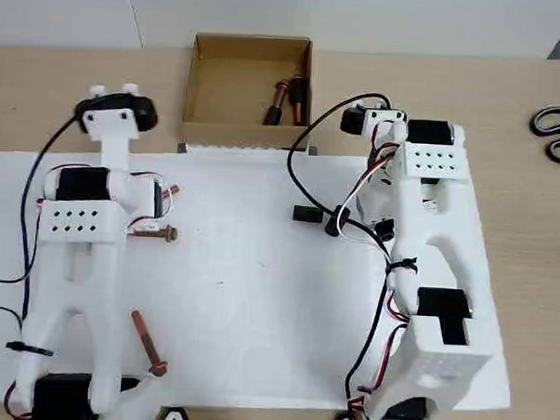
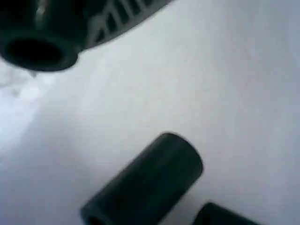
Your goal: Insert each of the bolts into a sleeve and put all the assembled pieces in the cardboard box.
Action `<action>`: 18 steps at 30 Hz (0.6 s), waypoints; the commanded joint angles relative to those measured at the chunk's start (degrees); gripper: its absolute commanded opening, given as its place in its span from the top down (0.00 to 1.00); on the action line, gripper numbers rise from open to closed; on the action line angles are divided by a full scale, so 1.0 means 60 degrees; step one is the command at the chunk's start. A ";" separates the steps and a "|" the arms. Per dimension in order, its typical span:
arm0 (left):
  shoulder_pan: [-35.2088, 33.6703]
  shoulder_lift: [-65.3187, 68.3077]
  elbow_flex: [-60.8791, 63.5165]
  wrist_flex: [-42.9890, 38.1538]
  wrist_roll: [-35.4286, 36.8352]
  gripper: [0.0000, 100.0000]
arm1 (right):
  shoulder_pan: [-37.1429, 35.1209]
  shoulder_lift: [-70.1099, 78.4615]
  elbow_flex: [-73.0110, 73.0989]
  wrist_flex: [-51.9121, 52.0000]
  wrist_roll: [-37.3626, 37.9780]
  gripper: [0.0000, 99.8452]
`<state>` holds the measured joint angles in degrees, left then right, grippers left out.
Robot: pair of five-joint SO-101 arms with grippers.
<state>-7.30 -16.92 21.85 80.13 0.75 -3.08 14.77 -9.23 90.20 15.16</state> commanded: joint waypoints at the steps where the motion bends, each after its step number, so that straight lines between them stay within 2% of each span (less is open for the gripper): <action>1: -0.0059 -0.0410 -0.0051 -0.0088 -0.3077 0.98 | -0.0022 -0.0623 -0.0073 -0.0022 -0.0103 0.99; 4: -0.0044 -0.0308 -0.0022 -0.0117 -0.4220 0.98 | 0.0007 -0.0623 -0.0073 0.0007 -0.0117 0.99; 9: -0.0220 -0.0044 0.0183 -0.0381 -0.7868 0.98 | -0.0022 -0.0623 -0.0059 0.0007 -0.0088 0.99; 12: -0.0440 0.0410 0.0154 -0.0806 -0.9465 0.98 | -0.0022 -0.0623 -0.0059 0.0007 -0.0103 0.99; 15: -0.0645 0.1011 0.0139 -0.1289 -1.0711 0.98 | 0.0007 -0.0623 -0.0059 0.0007 -0.0103 0.99; 18: -0.0777 0.1729 0.0066 -0.1714 -1.1355 0.97 | 0.0007 -0.0623 -0.0059 0.0022 -0.0059 0.99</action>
<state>-11.34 -8.75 23.16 72.66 -63.60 -3.08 14.77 -9.23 90.20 15.16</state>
